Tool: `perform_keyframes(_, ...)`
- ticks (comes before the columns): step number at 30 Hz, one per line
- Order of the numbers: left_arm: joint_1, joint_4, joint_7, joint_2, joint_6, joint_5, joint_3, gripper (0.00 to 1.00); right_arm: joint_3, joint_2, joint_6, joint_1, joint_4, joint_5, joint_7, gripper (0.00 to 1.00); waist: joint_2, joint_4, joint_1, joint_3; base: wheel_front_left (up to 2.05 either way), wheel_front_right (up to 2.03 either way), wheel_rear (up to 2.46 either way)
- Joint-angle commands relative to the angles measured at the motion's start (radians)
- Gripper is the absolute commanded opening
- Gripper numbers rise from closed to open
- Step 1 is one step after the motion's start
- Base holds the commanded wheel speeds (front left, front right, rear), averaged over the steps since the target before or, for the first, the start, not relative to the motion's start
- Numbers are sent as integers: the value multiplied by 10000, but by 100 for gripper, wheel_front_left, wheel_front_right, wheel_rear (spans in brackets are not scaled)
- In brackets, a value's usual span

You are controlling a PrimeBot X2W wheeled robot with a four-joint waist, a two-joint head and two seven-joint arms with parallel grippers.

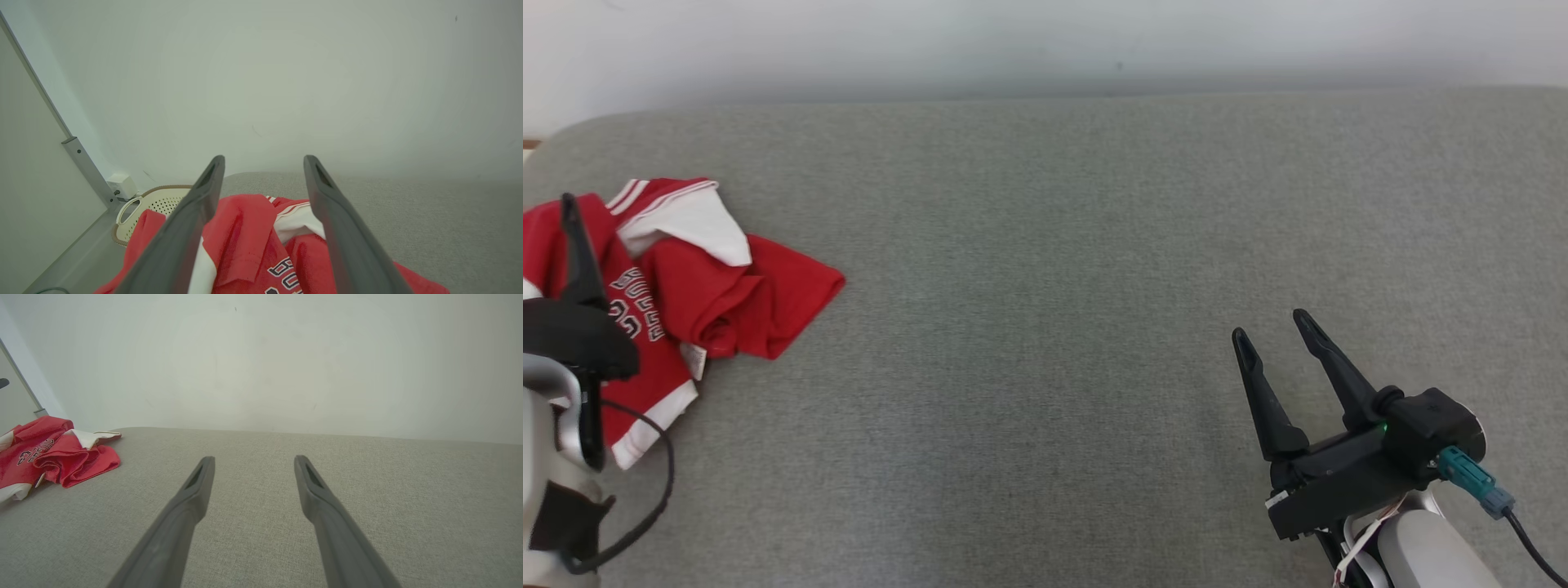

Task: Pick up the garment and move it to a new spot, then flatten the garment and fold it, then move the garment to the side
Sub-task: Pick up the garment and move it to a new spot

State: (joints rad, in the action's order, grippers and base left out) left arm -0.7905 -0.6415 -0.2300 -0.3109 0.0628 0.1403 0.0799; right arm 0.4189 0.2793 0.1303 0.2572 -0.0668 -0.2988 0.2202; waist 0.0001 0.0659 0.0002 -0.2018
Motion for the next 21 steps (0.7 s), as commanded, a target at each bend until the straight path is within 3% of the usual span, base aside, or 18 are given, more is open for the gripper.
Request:
perform_keyframes(1, -133, -200, -25, -128, -41, 61, 44, 100, 19, 25, 8, 91, -20, -56, 44, 100, -1, -264, -2, -250, 0, 0, 0)
perform_keyframes(11, -1010, -2635, 152, -834, -290, 208, 46, 100, 14, 103, 8, 287, -38, -34, 179, 100, -1, -722, -2, -787, 0, 0, 0)
perform_keyframes(21, -1787, -4259, 560, -1018, -266, -11, -365, 100, 99, 113, 8, 574, -102, -65, 241, 100, -1, -844, -2, -1221, 0, 0, 0)
